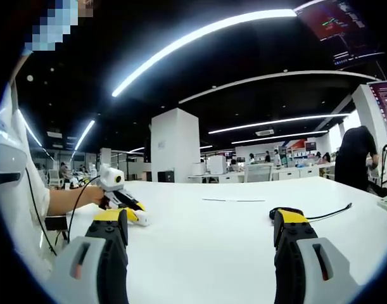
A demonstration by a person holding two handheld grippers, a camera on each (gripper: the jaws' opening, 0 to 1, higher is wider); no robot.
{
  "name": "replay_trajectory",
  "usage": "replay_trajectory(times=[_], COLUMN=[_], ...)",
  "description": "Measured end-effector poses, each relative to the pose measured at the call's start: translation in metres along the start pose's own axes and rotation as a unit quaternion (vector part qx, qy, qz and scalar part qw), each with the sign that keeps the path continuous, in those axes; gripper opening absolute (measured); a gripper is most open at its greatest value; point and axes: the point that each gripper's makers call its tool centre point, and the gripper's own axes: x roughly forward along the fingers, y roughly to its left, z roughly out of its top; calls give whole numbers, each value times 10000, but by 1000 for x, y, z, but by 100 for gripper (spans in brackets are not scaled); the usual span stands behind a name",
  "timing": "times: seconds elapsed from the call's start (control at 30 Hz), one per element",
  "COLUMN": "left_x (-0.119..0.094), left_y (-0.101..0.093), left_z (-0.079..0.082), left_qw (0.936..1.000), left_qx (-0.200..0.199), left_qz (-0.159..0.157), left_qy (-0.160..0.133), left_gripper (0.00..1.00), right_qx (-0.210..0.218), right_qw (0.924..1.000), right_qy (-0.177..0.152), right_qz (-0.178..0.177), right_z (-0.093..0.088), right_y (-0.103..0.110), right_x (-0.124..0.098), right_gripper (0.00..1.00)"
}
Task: Plug the desk Type‑C cable into the charger adapter.
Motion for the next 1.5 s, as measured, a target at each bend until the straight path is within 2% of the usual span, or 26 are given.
replay_trajectory(times=[0.9, 1.23, 1.5], left_x=[-6, -7, -7], left_y=[-15, -15, -15], left_z=[-2, -2, -1], left_qw=[9994, 9993, 9993], left_qx=[87, 70, 67], left_qz=[-312, -302, -305], left_qy=[-133, -194, -228], left_gripper=[25, 25, 25], right_qx=[-43, 3, -291], right_qw=[9999, 9997, 9978], right_qy=[106, 162, 541], right_qz=[13, -164, -232], right_z=[-3, 1, -4], right_y=[1, -21, -36], right_x=[5, 11, 27], right_gripper=[98, 95, 95])
